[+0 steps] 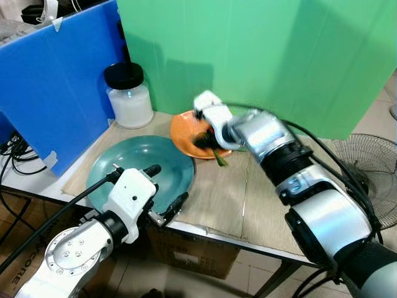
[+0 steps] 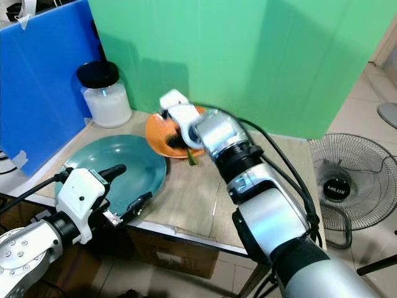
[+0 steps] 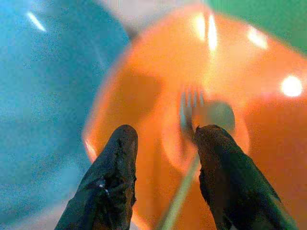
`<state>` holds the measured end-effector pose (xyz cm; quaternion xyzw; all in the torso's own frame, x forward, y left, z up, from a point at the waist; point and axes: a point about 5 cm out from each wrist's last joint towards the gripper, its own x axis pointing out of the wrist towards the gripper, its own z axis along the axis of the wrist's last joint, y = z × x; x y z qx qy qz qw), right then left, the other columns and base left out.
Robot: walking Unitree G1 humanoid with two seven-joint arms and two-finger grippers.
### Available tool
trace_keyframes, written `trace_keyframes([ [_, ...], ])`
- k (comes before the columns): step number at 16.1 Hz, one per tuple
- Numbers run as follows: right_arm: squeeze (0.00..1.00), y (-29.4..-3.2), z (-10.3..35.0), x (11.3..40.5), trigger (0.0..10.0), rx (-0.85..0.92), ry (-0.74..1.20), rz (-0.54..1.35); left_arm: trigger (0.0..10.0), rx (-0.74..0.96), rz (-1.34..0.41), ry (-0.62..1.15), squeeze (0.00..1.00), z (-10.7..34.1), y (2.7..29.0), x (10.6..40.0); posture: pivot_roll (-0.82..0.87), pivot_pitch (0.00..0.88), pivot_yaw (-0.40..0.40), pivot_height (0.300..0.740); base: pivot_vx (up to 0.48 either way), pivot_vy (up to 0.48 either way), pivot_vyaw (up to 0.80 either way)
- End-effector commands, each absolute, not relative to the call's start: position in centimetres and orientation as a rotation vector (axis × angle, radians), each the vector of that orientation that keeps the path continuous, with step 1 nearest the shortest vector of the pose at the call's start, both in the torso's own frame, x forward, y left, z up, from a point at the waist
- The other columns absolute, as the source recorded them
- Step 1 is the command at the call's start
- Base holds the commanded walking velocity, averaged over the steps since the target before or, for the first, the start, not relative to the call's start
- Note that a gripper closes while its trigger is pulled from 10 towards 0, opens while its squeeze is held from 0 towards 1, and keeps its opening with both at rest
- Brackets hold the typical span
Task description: Setting the table
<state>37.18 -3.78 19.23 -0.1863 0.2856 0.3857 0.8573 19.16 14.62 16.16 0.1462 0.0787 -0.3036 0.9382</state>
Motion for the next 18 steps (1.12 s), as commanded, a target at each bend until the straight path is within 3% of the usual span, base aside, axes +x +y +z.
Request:
trace_keyframes([
  [1,0.00,-3.7,20.0,37.0,10.0,-0.329,0.563,0.838,10.0,0.308,-0.594,0.143,0.00,16.5,15.0,19.1,0.02,0.000,0.012,0.740,0.000,0.000,0.00],
  [4,0.00,-4.9,21.4,35.9,10.0,-0.124,0.342,0.893,10.0,0.329,-0.547,0.153,0.00,16.5,15.8,18.7,0.02,0.000,0.024,0.740,0.000,0.000,0.00],
  [14,0.00,-6.7,20.4,34.1,10.0,-0.042,0.338,0.932,10.0,0.345,-0.516,0.149,0.00,16.6,16.3,19.0,0.02,0.000,0.039,0.740,0.000,0.000,0.00],
  [15,0.79,-6.7,20.4,34.0,10.0,-0.042,0.339,0.940,10.0,0.346,-0.516,0.149,0.00,16.6,16.3,19.0,0.02,0.000,0.035,0.740,0.000,0.000,0.00],
  [16,1.00,-6.6,20.5,33.9,10.0,-0.033,0.346,0.958,10.0,0.347,-0.515,0.150,0.00,16.6,16.3,19.0,0.03,0.000,0.033,0.740,0.000,0.000,0.00],
  [18,1.00,-7.0,20.3,33.2,10.0,-0.033,0.362,1.013,10.0,0.350,-0.510,0.158,0.00,16.5,16.5,18.6,0.03,0.000,0.029,0.740,0.000,0.000,0.00],
])
